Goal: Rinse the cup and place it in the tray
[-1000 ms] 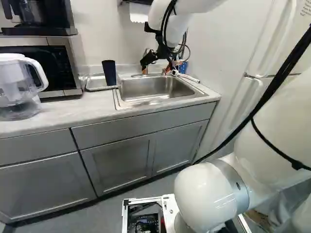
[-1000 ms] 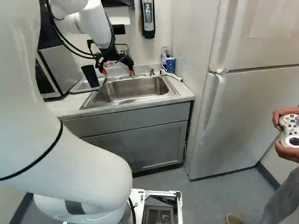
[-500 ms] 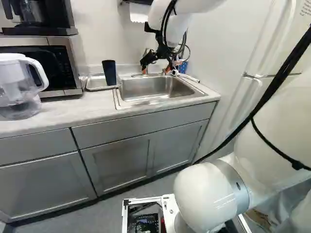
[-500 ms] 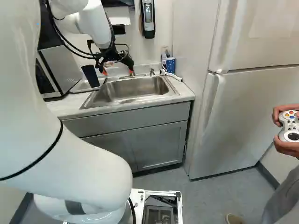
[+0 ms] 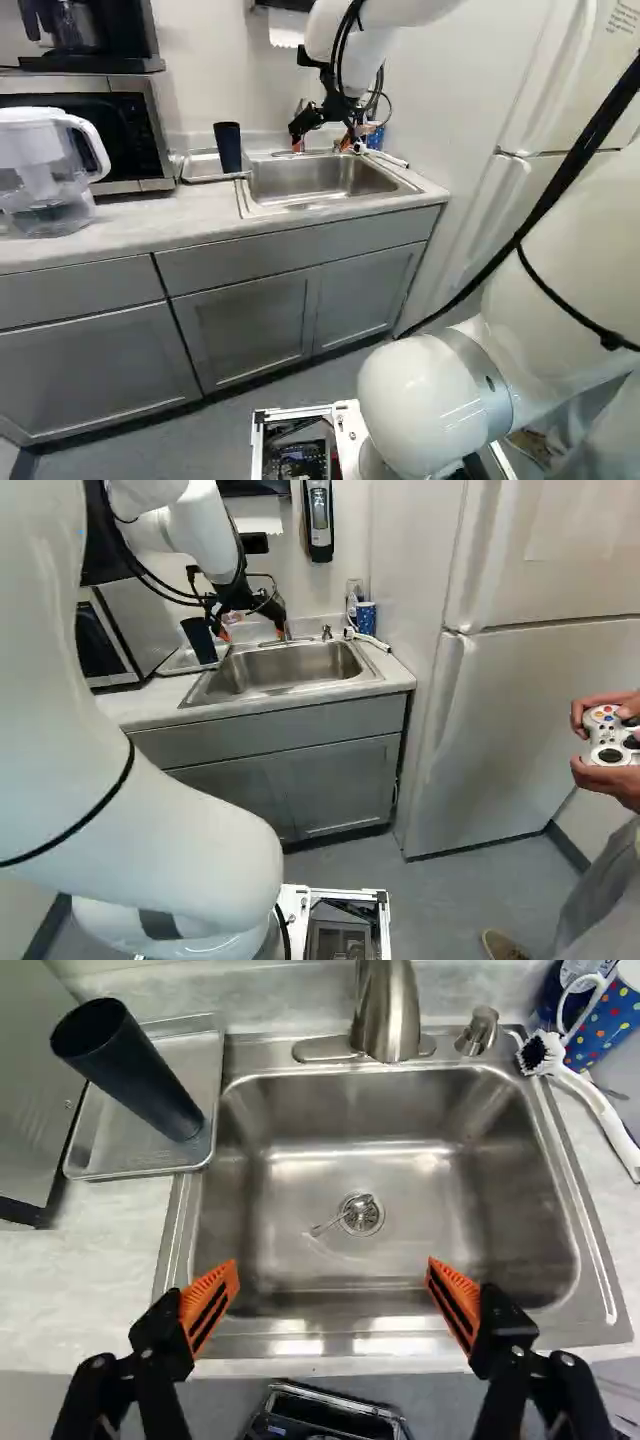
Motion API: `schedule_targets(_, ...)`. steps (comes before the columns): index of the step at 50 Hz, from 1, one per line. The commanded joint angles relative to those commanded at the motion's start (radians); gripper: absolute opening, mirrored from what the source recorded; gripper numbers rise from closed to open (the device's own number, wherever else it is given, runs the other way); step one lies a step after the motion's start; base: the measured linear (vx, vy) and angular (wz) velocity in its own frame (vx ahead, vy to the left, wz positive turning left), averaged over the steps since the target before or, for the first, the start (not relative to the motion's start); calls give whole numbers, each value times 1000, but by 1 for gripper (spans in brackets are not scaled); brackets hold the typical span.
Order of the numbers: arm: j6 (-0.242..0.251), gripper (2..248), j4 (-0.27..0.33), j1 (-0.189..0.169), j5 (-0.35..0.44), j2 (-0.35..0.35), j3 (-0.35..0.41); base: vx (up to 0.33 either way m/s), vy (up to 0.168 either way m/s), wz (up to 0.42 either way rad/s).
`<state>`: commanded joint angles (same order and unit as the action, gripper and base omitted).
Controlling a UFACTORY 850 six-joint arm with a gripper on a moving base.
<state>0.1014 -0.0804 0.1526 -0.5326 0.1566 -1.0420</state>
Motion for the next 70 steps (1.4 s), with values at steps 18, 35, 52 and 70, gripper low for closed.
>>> schedule_targets(18,0,247,0,0,0,0,0,-91,25,133)
schedule_targets(35,0,247,0,0,0,0,0,-96,22,127)
schedule_targets(52,0,247,0,0,0,0,0,-79,2,19)
schedule_targets(70,0,247,0,0,0,0,0,-77,2,17)
